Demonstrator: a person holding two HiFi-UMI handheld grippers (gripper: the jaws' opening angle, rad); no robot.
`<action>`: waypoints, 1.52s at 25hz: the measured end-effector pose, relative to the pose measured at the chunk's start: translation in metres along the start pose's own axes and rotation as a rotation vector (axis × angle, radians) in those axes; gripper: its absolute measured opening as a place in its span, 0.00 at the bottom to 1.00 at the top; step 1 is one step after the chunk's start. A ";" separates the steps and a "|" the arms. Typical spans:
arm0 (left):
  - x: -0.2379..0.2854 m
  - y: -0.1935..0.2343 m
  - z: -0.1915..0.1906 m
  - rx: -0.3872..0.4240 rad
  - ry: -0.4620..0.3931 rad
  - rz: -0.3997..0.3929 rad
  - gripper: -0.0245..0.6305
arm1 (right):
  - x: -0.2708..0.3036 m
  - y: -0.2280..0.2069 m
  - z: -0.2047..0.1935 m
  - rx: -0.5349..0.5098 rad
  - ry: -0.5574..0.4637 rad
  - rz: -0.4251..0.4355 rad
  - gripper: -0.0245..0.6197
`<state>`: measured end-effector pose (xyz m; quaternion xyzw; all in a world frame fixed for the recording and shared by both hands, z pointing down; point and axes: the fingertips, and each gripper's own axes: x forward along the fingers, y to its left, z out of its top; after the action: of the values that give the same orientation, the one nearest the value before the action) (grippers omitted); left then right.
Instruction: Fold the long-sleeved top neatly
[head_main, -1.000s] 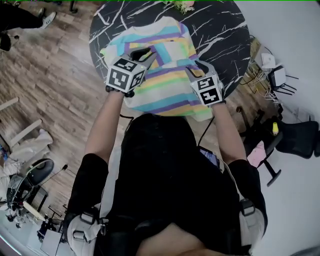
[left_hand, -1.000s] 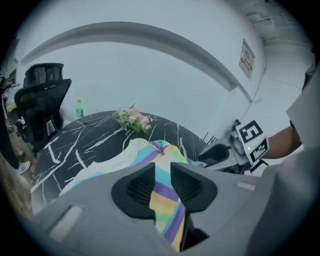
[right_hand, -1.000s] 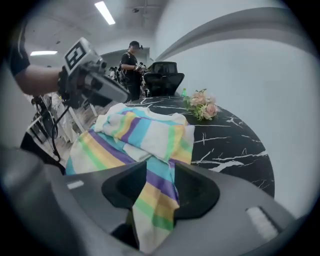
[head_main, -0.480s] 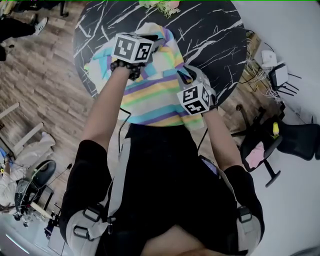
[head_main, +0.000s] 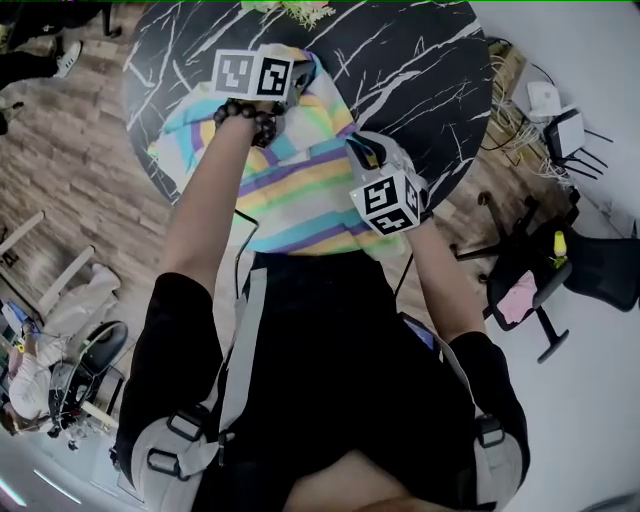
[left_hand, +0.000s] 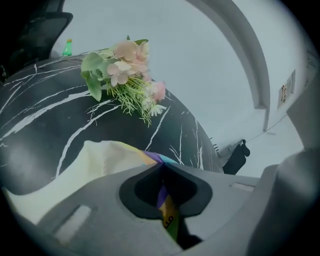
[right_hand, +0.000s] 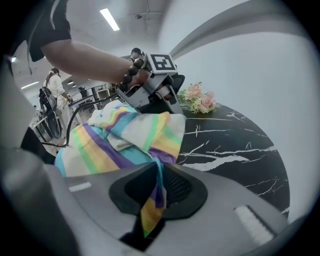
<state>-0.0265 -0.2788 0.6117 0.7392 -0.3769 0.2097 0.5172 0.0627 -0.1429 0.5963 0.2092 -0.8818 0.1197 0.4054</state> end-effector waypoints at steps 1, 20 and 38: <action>0.001 -0.001 0.003 -0.011 -0.011 -0.010 0.06 | -0.001 -0.001 -0.002 0.010 -0.009 -0.002 0.11; 0.027 -0.012 0.077 -0.156 -0.203 -0.130 0.05 | -0.029 -0.028 -0.009 0.171 -0.128 -0.065 0.09; 0.001 -0.017 0.072 -0.036 -0.138 -0.116 0.27 | -0.040 -0.053 0.004 0.244 -0.176 -0.158 0.25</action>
<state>-0.0186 -0.3428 0.5747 0.7633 -0.3718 0.1211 0.5143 0.1081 -0.1808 0.5648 0.3353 -0.8735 0.1751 0.3064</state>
